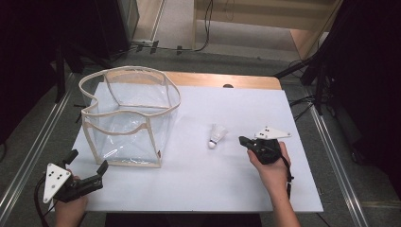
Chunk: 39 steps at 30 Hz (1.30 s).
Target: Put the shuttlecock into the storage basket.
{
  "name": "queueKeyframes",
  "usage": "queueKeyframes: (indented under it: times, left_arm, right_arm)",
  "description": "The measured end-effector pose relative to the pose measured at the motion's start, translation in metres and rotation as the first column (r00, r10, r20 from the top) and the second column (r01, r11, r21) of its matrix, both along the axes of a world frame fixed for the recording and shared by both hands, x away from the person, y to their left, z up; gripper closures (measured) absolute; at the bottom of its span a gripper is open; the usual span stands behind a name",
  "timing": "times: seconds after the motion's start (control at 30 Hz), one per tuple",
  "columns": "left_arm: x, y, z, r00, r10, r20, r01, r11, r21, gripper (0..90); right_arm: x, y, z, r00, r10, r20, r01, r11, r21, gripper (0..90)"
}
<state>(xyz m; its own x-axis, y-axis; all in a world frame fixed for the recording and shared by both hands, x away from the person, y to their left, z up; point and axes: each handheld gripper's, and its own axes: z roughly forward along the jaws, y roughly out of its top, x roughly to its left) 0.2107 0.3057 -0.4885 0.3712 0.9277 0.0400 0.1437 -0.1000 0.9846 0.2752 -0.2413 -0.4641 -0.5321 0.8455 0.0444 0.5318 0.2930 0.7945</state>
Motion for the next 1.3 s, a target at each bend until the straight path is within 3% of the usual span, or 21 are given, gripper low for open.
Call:
queueKeyframes:
  times: [0.3,0.7,0.97,1.3]
  left_arm:
    - [0.0,0.0,0.0,1.0,-0.003,0.0,0.003,1.0,0.006,0.0]
    - [0.001,0.001,0.0,1.0,-0.003,0.001,0.003,1.0,-0.007,0.0]
    - [0.001,0.001,0.0,1.0,-0.003,0.001,0.004,1.0,-0.008,0.0]
    - [0.0,0.001,0.0,1.0,-0.005,0.001,0.005,1.0,-0.008,0.0]
  right_arm:
    - [0.019,0.016,-0.002,0.9991,-0.003,-0.042,0.0,0.9976,-0.069,87.2]
    - [0.041,0.03,-0.011,0.993,0.036,-0.113,-0.045,0.9956,-0.082,87.9]
    - [0.053,0.037,-0.02,0.9894,0.017,-0.145,-0.034,0.9923,-0.119,87.8]
    - [0.06,0.04,-0.027,0.986,-0.01,-0.166,-0.011,0.992,-0.126,87.8]
